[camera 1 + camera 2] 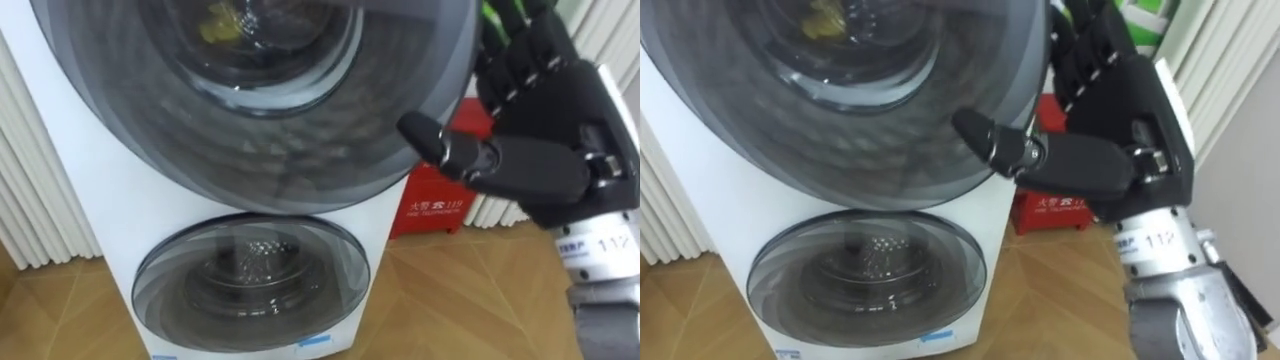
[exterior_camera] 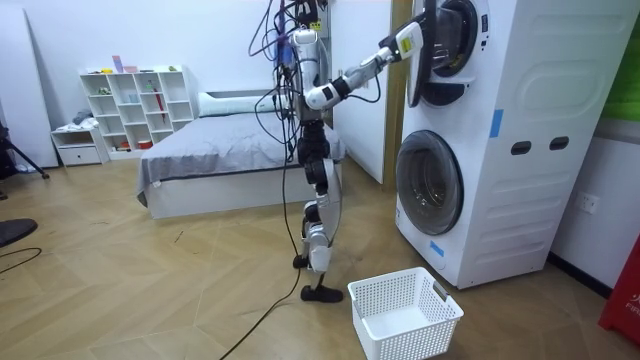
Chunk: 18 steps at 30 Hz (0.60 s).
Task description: Pick clothes from washing machine
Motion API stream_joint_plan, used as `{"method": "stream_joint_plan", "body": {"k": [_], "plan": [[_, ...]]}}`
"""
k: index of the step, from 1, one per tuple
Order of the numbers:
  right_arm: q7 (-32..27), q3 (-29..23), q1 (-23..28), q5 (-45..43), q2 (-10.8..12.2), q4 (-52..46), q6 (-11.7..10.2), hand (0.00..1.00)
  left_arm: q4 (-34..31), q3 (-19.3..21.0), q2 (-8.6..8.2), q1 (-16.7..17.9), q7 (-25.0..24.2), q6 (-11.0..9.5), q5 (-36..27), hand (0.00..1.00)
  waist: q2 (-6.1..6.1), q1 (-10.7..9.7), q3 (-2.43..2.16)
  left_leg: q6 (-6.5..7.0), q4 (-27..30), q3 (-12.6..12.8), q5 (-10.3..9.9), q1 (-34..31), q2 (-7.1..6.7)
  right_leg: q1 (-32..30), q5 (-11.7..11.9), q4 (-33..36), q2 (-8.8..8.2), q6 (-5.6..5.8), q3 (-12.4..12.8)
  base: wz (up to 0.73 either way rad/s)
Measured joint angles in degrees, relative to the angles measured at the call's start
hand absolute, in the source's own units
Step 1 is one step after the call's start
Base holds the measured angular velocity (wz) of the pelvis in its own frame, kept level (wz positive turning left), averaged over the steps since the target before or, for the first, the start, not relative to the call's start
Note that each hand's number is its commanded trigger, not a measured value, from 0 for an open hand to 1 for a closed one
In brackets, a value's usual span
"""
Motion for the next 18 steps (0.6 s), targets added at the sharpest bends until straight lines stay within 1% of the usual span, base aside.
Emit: {"method": "stream_joint_plan", "body": {"k": [4,6,8,11,15,18], "plan": [[2.2,0.4,0.9,-0.2,1.2,0.1,-1.0,0.00,0.0,-0.5,0.11,-0.2,0.0,0.1,0.0,0.00,0.05,-0.6,0.05,-0.01,0.1,0.0,0.0,0.0,0.00,-0.1,0.1,0.0,0.06,0.02,0.2,-0.02],[3.6,0.5,0.9,-0.4,1.2,0.8,-1.7,0.00,-0.1,-0.6,0.12,-0.4,0.0,0.1,0.0,0.00,0.04,-1.0,0.04,-0.01,0.0,0.0,0.0,0.0,-0.01,-0.2,0.1,0.0,0.08,0.03,0.6,0.00],[3.9,0.5,0.9,-0.4,1.2,0.8,-2.0,0.00,-0.1,-0.8,0.18,-0.7,0.0,0.1,0.0,0.00,-0.25,-1.0,-0.15,-0.01,0.0,0.1,0.0,0.0,-0.02,-0.2,0.1,0.0,0.10,0.03,0.5,0.00],[4.3,0.5,0.9,-0.4,1.2,0.8,-2.6,0.00,0.1,-1.0,0.24,-1.4,0.1,0.1,-0.1,0.00,-0.32,-1.1,-0.20,0.00,0.0,0.4,0.0,0.0,-0.03,-0.6,0.2,0.1,0.10,-0.04,0.6,-0.06],[5.2,0.5,0.9,-0.3,1.2,0.8,-3.1,0.00,1.9,-2.5,0.53,-3.1,0.2,-0.2,-0.2,0.00,-0.40,-1.1,-0.18,0.01,0.0,1.1,0.0,0.0,-0.03,-0.9,0.2,0.2,0.08,-0.05,1.1,-0.09],[5.5,0.5,0.9,-0.3,1.2,0.7,-3.3,0.00,2.0,-3.3,0.75,-3.6,0.3,-0.2,-0.2,0.00,-0.52,-1.2,-0.11,0.01,0.0,1.3,0.0,0.0,-0.03,-1.0,0.2,0.0,0.08,-0.05,1.2,-0.04]]}}
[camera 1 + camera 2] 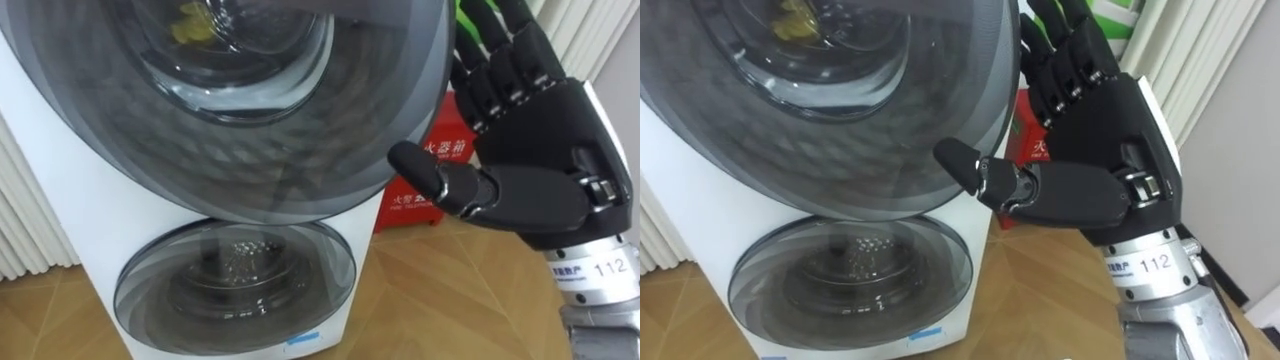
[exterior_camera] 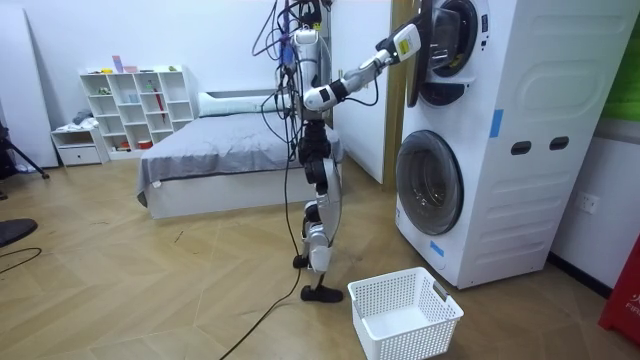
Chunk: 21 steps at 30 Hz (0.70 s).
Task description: Pick clothes from washing machine
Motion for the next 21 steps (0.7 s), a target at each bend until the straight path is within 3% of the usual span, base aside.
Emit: {"method": "stream_joint_plan", "body": {"k": [8,13,21], "plan": [[0.2,0.0,-0.5,-0.2,0.0,-0.1,0.1,0.00,0.4,-0.1,0.03,-0.4,0.3,-0.1,0.1,0.00,-0.10,-0.1,0.11,0.00,-0.2,0.0,0.0,-0.2,0.00,-0.3,0.0,0.0,0.00,0.04,0.0,0.00],[-0.2,0.2,-1.6,-0.3,0.0,-0.1,0.2,0.00,0.4,-3.2,0.71,-1.6,-0.5,-0.1,0.1,0.00,0.06,-0.1,0.17,0.01,-0.1,0.0,0.0,-1.0,0.02,-1.6,0.0,0.8,-0.03,-0.03,-0.1,-0.01],[-0.5,0.8,-1.9,-0.3,0.0,-0.1,0.2,0.00,0.5,-3.9,1.31,-2.0,-2.3,-0.1,0.1,0.00,0.07,0.0,0.17,0.02,0.0,0.3,0.0,-0.9,0.07,-1.6,0.0,0.9,-0.05,-0.06,-0.1,-0.02]]}}
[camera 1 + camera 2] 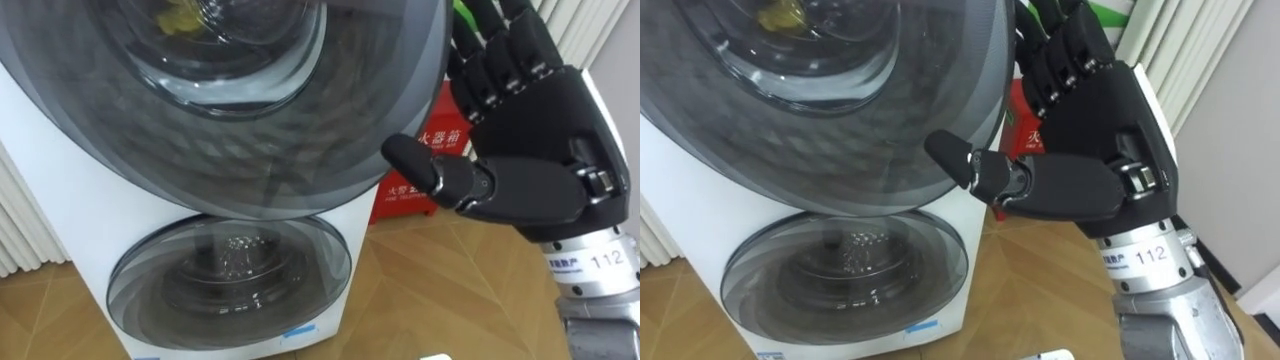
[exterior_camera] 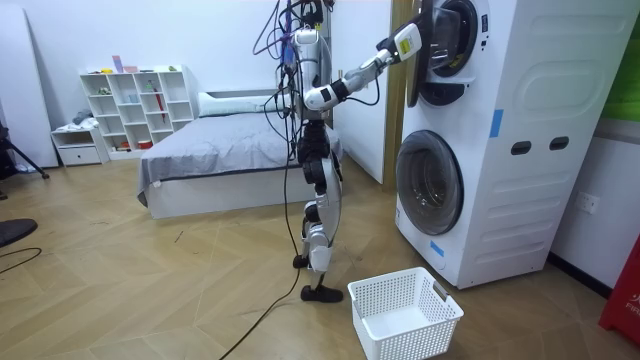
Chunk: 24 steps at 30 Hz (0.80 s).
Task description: Pick clothes from washing machine
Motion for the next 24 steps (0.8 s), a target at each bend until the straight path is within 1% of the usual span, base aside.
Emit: {"method": "stream_joint_plan", "body": {"k": [5,7,9,14,16,19,20,23,24], "plan": [[-0.5,0.0,-0.1,-0.6,0.1,0.0,0.0,0.00,0.5,0.1,0.13,-0.6,-1.2,0.1,0.1,0.00,-0.02,0.6,0.06,0.00,0.1,0.0,0.0,0.0,0.02,0.0,0.0,0.0,0.03,-0.02,0.0,0.00],[-1.0,0.1,-1.3,-2.0,0.6,0.2,0.5,0.00,0.5,0.1,0.21,-0.6,-1.3,0.1,0.1,0.00,-0.04,0.7,0.17,-0.01,0.1,0.0,0.0,-0.1,0.02,-0.2,0.0,0.1,0.04,-0.03,0.0,0.00],[-1.8,0.9,-3.8,-4.4,1.3,0.9,0.7,0.00,0.4,0.2,0.37,-0.8,-1.5,0.1,0.2,0.00,-0.05,0.7,0.24,-0.05,0.1,-0.2,0.0,-0.5,0.04,-0.3,-0.1,0.1,0.04,-0.04,-0.2,0.02],[-2.7,0.9,-6.8,-4.8,1.8,0.9,1.0,0.00,0.1,0.2,0.70,-0.8,-1.9,0.1,0.2,0.00,-0.28,0.8,0.17,-0.23,0.3,-0.6,0.2,-1.4,0.16,-1.1,-0.2,0.3,0.02,-0.30,-0.7,0.03],[-3.1,0.9,-7.2,-4.6,1.8,0.9,1.0,0.00,-0.2,0.5,0.74,-1.0,-1.9,0.1,0.6,0.00,-0.61,1.5,0.05,-0.36,0.3,-0.6,0.3,-1.4,0.25,-1.5,-0.4,1.0,0.10,-0.59,-0.6,-0.02],[-4.5,1.0,-7.4,-4.3,2.3,0.8,1.0,0.00,-0.3,0.5,1.37,-1.3,-1.8,0.1,0.7,0.00,-1.41,2.5,0.04,-0.77,0.1,-1.0,0.5,-1.3,0.63,-1.6,-0.5,1.1,0.21,-0.96,-0.9,-0.02],[-5.2,1.0,-7.4,-4.3,2.4,0.8,1.0,0.00,-0.5,0.5,1.50,-1.3,-1.7,0.1,0.7,0.00,-1.57,2.8,-0.04,-0.92,0.1,-1.2,0.6,-1.4,0.71,-1.6,-0.6,1.1,0.20,-1.12,-1.1,0.05],[-5.8,1.0,-7.4,-4.1,2.3,0.8,1.0,0.00,-0.7,0.5,1.55,-1.4,-1.8,0.1,0.7,0.00,-1.60,3.7,-0.06,-1.18,0.1,-1.2,0.8,-1.3,0.94,-1.6,-0.6,1.1,0.36,-1.42,-1.1,0.01],[-5.8,1.2,-7.4,-4.1,2.3,0.8,1.1,0.00,-0.6,0.5,1.62,-1.4,-1.8,0.1,0.7,0.00,-1.63,3.7,-0.08,-1.27,0.1,-1.2,0.9,-1.3,1.04,-1.6,-0.6,1.0,0.44,-1.52,-1.2,0.00]]}}
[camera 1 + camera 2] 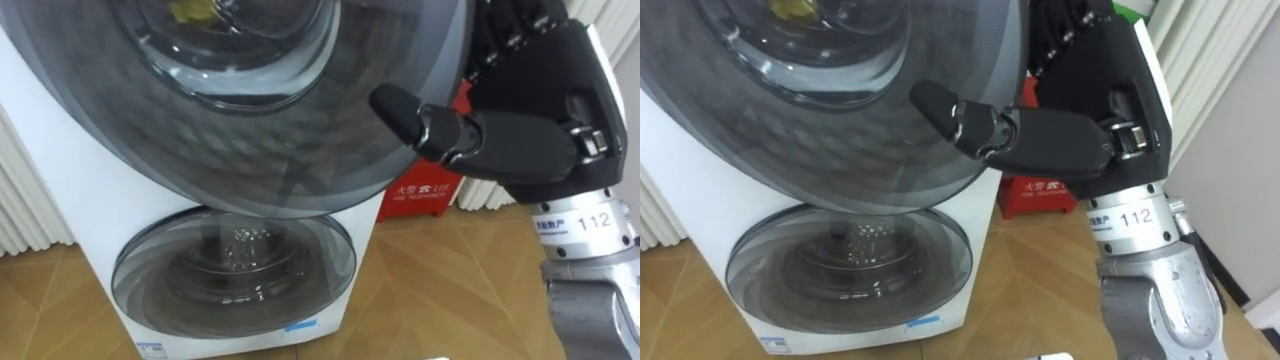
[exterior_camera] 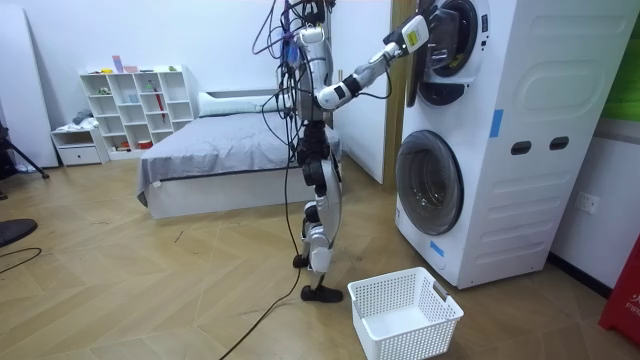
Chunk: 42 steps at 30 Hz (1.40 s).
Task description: Pick clothes from washing machine
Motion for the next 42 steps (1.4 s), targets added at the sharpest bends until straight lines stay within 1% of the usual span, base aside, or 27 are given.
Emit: {"method": "stream_joint_plan", "body": {"k": [5,10,16,18,19,20,23,25,27,31,33,37,40,42], "plan": [[0.0,0.7,0.0,-0.1,0.0,0.0,0.0,0.00,0.1,0.0,0.25,-0.2,-0.3,0.0,0.0,0.00,-0.05,-0.1,0.00,-0.29,0.1,-0.2,0.2,-0.2,0.39,0.0,0.1,-0.1,0.29,-0.21,-0.4,0.01],[0.6,2.0,0.0,-0.1,-0.5,0.0,-0.1,0.00,0.1,0.0,0.32,-0.6,-0.7,0.2,0.0,0.00,0.03,-0.2,0.01,-0.76,0.2,-0.3,0.4,0.0,0.73,0.2,0.4,-0.2,0.71,-0.75,-0.2,-0.02],[2.3,2.1,0.0,0.1,-0.8,0.0,-0.1,0.00,0.3,0.0,0.09,-0.7,-0.4,0.2,-0.2,0.00,0.45,-0.3,0.24,-0.79,0.4,-0.4,0.5,0.2,0.78,0.6,0.5,-0.2,0.75,-0.81,-0.3,0.00],[2.6,2.3,0.0,0.2,-0.7,0.0,-0.1,0.00,0.4,0.0,-0.17,-0.7,-0.2,0.2,-0.3,0.00,0.71,-0.4,0.24,-0.79,0.5,-0.4,0.5,0.2,0.78,0.6,0.5,-0.2,0.71,-0.83,-0.4,0.02],[3.1,2.3,0.0,1.1,-0.7,0.0,-0.1,0.00,0.6,0.0,-0.55,-0.7,0.0,0.2,-0.7,0.00,1.02,-0.6,0.28,-0.79,0.5,-0.4,0.5,0.3,0.77,0.7,0.5,-0.2,0.66,-0.83,-0.5,0.05],[3.7,2.5,0.0,3.2,-0.7,0.0,0.0,0.00,0.9,0.0,-0.84,-0.7,0.2,0.2,-0.9,0.00,1.48,-0.9,0.49,-0.79,0.5,-0.4,0.5,0.5,0.75,1.0,0.5,-0.2,0.61,-0.83,-0.6,0.06],[5.4,3.7,0.0,5.9,-0.7,0.0,-0.1,0.00,1.3,-0.1,-1.49,-0.5,0.6,0.3,-1.7,0.00,2.39,-2.1,0.49,-0.78,0.3,-0.6,0.5,0.5,0.70,1.0,0.5,-0.2,0.54,-0.82,-0.8,0.03],[6.6,4.2,0.0,5.9,-0.7,0.0,-0.1,0.00,1.3,-0.2,-1.64,-0.4,0.8,0.3,-1.7,0.00,2.61,-2.5,0.39,-0.79,0.3,-0.6,0.5,0.5,0.71,1.0,0.5,-0.3,0.56,-0.83,-0.7,0.00],[8.4,4.3,0.0,5.8,-0.7,0.0,-0.1,0.00,1.3,-0.1,-1.64,-0.1,1.1,0.0,-1.7,0.00,2.61,-3.2,0.38,-0.79,-0.1,-0.6,0.5,0.7,0.70,1.1,0.5,-0.3,0.58,-0.81,-0.5,0.00],[10.8,4.3,0.3,5.7,-0.8,0.0,-0.1,0.00,1.3,-0.1,-1.59,0.2,1.2,-0.2,-1.7,0.00,2.53,-3.5,0.33,-0.78,-0.1,-0.6,0.5,0.8,0.63,1.6,0.5,-1.0,0.55,-0.70,-0.6,0.00],[12.1,4.4,0.4,5.7,-1.0,0.0,0.0,0.00,1.3,-0.1,-1.60,0.3,1.5,-0.2,-1.7,0.00,2.38,-3.4,0.23,-0.78,-0.1,-0.6,0.5,0.8,0.63,1.6,0.5,-1.1,0.58,-0.70,-0.6,0.00],[15.2,6.6,0.4,4.6,-1.5,-0.4,0.8,0.00,1.3,0.0,-1.45,0.2,1.8,-0.2,-1.7,0.00,2.03,-3.4,-0.01,-0.78,-0.3,-0.6,0.5,0.7,0.57,1.8,0.5,-1.4,0.53,-0.64,-0.7,0.05],[17.1,6.9,0.4,3.5,-1.8,-2.3,1.4,0.00,1.3,0.0,-1.11,0.2,1.7,-0.2,-1.7,0.00,1.59,-3.3,-0.30,-0.78,-0.3,-0.6,0.5,0.8,0.53,2.4,0.5,-2.1,0.55,-0.60,-0.8,0.07],[17.9,7.4,0.5,3.5,-3.0,-4.0,1.4,0.00,1.2,0.0,-0.94,0.2,1.6,-0.2,-1.7,0.00,1.42,-3.4,-0.35,-0.78,-0.3,-0.7,0.5,0.8,0.53,2.5,0.5,-2.1,0.55,-0.60,-0.8,0.00]]}}
